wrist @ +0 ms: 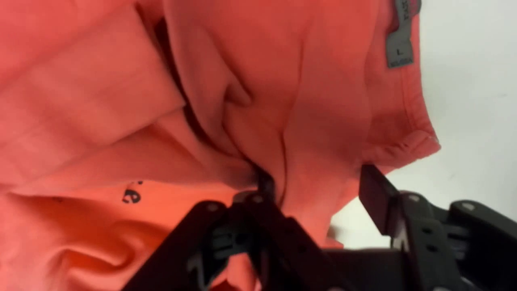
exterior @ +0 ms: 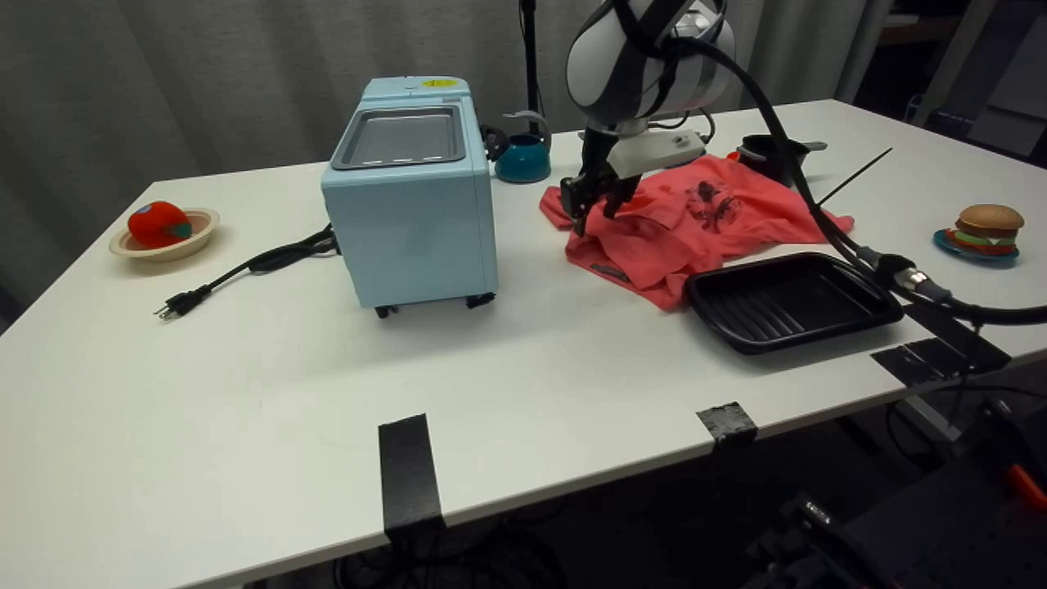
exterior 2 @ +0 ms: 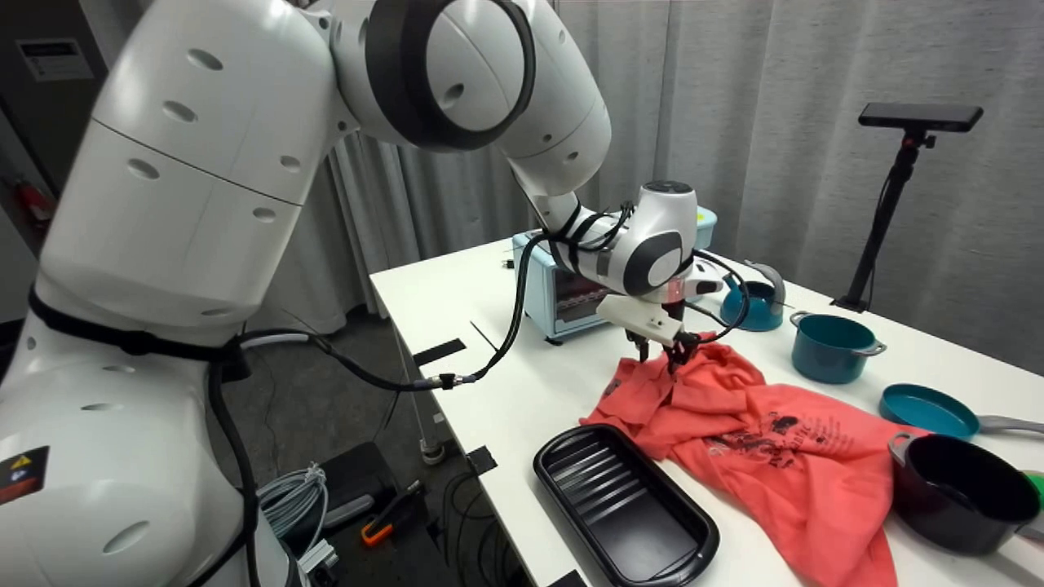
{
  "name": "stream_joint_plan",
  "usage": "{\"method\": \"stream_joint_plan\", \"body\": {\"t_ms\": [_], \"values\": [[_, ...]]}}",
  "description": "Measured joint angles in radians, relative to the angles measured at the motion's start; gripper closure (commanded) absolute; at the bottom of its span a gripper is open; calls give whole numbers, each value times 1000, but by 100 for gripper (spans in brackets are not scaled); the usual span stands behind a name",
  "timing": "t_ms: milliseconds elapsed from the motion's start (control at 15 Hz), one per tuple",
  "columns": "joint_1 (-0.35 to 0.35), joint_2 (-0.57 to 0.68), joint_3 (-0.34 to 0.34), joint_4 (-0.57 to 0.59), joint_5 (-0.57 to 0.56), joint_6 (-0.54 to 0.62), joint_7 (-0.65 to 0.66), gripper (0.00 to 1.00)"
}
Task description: Unfold the peach shirt on the table.
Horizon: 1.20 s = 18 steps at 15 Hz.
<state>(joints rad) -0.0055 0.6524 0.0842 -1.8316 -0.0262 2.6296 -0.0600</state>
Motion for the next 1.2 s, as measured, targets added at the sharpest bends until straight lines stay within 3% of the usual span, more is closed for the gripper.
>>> {"method": "stream_joint_plan", "body": {"t_ms": [267, 667, 733, 800, 1200], "values": [[5, 20, 4, -9, 0, 39, 0, 99], [13, 14, 2, -34, 0, 89, 4, 98], [15, 13, 2, -38, 0, 97, 5, 67], [17, 12, 2, -41, 0, 100, 7, 66], [39, -1, 0, -64, 0, 100, 69, 21]]}}
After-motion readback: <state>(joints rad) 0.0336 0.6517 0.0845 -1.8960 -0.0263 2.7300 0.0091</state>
